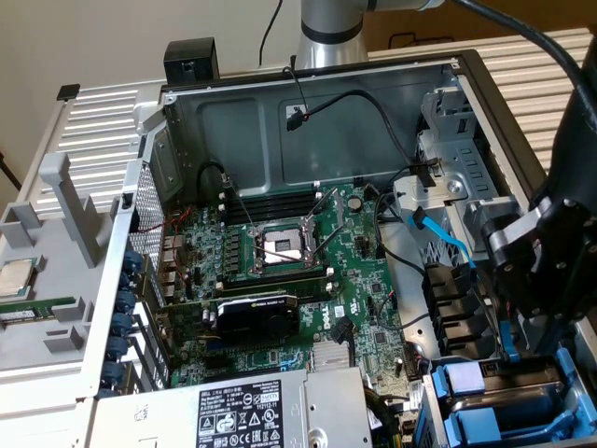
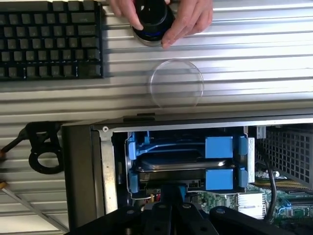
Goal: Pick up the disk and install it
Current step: 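Insert the second disk wire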
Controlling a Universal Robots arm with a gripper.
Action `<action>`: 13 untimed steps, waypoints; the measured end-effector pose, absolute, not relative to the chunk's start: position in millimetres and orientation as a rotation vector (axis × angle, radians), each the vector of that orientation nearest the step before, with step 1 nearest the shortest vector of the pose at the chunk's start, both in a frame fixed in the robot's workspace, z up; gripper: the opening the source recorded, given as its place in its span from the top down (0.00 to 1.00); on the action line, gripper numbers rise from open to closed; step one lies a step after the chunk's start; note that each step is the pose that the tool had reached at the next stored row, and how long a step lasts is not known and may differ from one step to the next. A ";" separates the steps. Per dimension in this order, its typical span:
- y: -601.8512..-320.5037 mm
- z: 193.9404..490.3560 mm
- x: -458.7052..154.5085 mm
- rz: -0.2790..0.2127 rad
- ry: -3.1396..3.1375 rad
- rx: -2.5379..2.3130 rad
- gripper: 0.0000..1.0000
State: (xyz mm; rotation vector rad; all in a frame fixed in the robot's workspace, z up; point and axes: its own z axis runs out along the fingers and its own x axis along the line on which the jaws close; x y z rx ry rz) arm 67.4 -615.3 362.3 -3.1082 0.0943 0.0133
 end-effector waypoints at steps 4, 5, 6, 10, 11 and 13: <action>-615.3 372.9 67.5 0.016 0.098 -3.109 0.89; -615.3 376.9 67.5 0.016 0.099 -3.109 0.89; -615.3 380.8 67.5 0.016 0.099 -3.109 0.89; -614.7 398.6 67.5 0.016 0.101 -3.109 0.89; -614.5 403.1 67.4 0.016 0.102 -3.109 0.89; -614.2 412.3 67.3 0.016 0.104 -3.110 0.89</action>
